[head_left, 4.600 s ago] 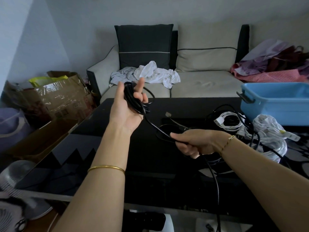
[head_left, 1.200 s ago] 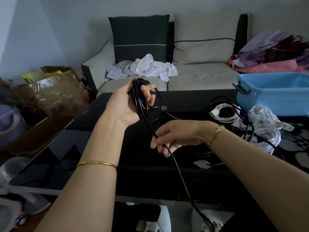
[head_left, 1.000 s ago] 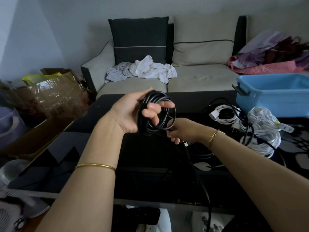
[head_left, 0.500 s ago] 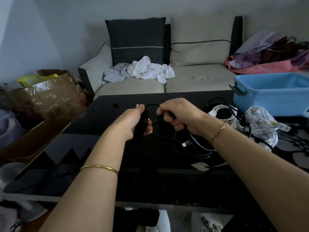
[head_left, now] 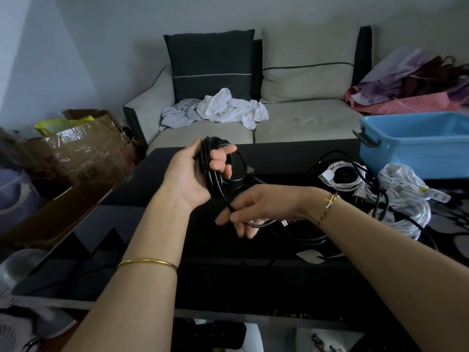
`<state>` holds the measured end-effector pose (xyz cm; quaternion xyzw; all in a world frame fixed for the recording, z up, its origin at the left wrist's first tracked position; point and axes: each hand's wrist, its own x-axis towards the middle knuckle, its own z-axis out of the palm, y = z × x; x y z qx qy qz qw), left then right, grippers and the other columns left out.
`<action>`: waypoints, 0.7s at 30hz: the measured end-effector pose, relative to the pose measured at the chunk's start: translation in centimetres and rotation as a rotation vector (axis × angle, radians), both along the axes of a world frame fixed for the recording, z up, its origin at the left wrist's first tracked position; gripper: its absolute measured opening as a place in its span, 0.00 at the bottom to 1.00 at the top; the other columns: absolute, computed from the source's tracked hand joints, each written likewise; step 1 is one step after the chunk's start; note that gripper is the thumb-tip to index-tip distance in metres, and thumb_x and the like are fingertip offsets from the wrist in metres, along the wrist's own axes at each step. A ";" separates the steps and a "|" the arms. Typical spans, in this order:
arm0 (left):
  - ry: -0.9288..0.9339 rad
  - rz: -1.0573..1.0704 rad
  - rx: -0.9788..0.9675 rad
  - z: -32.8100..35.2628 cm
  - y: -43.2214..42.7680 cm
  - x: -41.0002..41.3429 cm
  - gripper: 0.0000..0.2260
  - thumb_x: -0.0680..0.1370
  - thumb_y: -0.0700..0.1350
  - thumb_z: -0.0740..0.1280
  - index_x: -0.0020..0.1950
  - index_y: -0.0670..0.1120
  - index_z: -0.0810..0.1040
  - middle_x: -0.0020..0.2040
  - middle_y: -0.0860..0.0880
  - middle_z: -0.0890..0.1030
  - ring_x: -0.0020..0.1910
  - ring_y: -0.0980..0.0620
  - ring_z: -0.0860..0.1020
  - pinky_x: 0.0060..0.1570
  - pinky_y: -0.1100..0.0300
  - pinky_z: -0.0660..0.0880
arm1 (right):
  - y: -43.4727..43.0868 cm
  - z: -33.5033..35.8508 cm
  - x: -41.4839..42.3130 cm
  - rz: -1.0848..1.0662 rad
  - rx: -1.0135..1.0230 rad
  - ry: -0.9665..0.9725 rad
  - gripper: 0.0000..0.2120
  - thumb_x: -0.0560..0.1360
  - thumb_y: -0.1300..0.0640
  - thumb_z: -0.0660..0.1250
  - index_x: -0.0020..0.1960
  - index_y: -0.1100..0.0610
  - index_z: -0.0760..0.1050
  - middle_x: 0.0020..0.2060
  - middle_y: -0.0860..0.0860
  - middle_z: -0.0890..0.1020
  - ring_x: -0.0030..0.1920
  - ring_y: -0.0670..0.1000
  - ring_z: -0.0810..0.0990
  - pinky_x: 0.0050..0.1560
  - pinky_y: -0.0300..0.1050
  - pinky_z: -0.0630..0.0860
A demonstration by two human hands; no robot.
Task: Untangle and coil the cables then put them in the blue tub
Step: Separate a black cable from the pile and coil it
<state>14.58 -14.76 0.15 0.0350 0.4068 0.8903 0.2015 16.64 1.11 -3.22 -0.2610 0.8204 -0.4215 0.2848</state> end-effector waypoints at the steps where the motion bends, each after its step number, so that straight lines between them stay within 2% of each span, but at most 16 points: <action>1: 0.009 -0.061 -0.018 0.1 -0.2 0.1 0.25 0.83 0.53 0.50 0.56 0.32 0.74 0.26 0.54 0.69 0.18 0.60 0.66 0.28 0.66 0.72 | 0.2 -0.3 -0.1 0.021 0.118 0.070 0.11 0.80 0.59 0.62 0.59 0.59 0.78 0.37 0.50 0.79 0.36 0.45 0.78 0.45 0.37 0.75; 2: 0.016 -0.119 -0.035 0.3 -0.4 0.2 0.25 0.83 0.53 0.50 0.54 0.32 0.75 0.25 0.55 0.68 0.17 0.59 0.64 0.26 0.66 0.71 | 0.5 -0.7 -0.4 0.023 0.230 0.152 0.10 0.79 0.58 0.63 0.56 0.60 0.80 0.36 0.49 0.80 0.36 0.44 0.78 0.44 0.35 0.74; 4: 0.027 -0.223 -0.111 0.8 -0.7 0.4 0.25 0.82 0.52 0.51 0.51 0.33 0.77 0.23 0.55 0.66 0.15 0.59 0.62 0.23 0.66 0.68 | 1.6 -1.3 -1.3 -0.103 0.338 0.301 0.07 0.76 0.57 0.66 0.49 0.59 0.82 0.34 0.48 0.80 0.33 0.40 0.77 0.38 0.31 0.72; 6: 0.024 -0.312 -0.261 0.8 -0.5 0.8 0.25 0.81 0.52 0.52 0.48 0.33 0.78 0.22 0.54 0.65 0.14 0.60 0.60 0.22 0.66 0.67 | 3.0 -1.1 -2.1 -0.288 0.316 0.401 0.05 0.74 0.57 0.69 0.44 0.58 0.83 0.31 0.47 0.80 0.30 0.39 0.76 0.35 0.30 0.69; 8: 0.011 -0.374 -0.435 0.4 0.0 0.9 0.26 0.81 0.53 0.51 0.47 0.32 0.78 0.22 0.54 0.64 0.14 0.60 0.59 0.22 0.65 0.67 | 3.7 -0.4 -2.4 -0.373 0.281 0.428 0.05 0.73 0.59 0.70 0.39 0.57 0.82 0.29 0.49 0.79 0.31 0.43 0.77 0.34 0.29 0.69; 10: 0.001 -0.402 -0.582 -0.2 0.7 0.8 0.26 0.81 0.54 0.51 0.49 0.32 0.77 0.22 0.53 0.65 0.15 0.60 0.58 0.23 0.65 0.66 | 3.7 0.1 -2.4 -0.389 0.248 0.394 0.11 0.73 0.63 0.69 0.33 0.53 0.76 0.28 0.50 0.78 0.31 0.47 0.78 0.35 0.31 0.73; 12: 0.001 -0.417 -0.663 -0.3 1.1 0.7 0.26 0.81 0.54 0.52 0.50 0.32 0.77 0.23 0.52 0.65 0.16 0.59 0.58 0.24 0.64 0.66 | 3.2 0.5 -2.2 -0.432 0.209 0.333 0.13 0.73 0.67 0.67 0.33 0.53 0.74 0.27 0.52 0.77 0.29 0.48 0.78 0.33 0.37 0.78; 14: 0.019 -0.425 -0.711 -0.2 1.3 0.6 0.26 0.82 0.54 0.51 0.49 0.32 0.77 0.23 0.52 0.66 0.16 0.59 0.59 0.25 0.63 0.66 | 2.9 0.9 -2.4 -0.497 0.135 0.266 0.13 0.73 0.70 0.65 0.35 0.56 0.75 0.27 0.54 0.77 0.28 0.49 0.78 0.31 0.38 0.79; 17: 0.049 -0.442 -0.813 -0.1 1.8 0.8 0.27 0.82 0.55 0.50 0.48 0.33 0.78 0.24 0.52 0.66 0.16 0.58 0.59 0.27 0.62 0.65 | 2.8 1.4 -2.4 -0.551 -0.006 0.133 0.11 0.74 0.73 0.62 0.39 0.61 0.77 0.24 0.53 0.78 0.26 0.47 0.79 0.34 0.41 0.81; 21: 0.076 -0.354 -0.899 -0.4 2.3 0.8 0.26 0.80 0.53 0.51 0.44 0.34 0.78 0.22 0.51 0.65 0.15 0.57 0.57 0.27 0.61 0.64 | 2.8 1.4 -2.3 -0.596 -0.246 0.033 0.07 0.73 0.72 0.66 0.41 0.62 0.78 0.29 0.56 0.81 0.29 0.49 0.81 0.39 0.45 0.82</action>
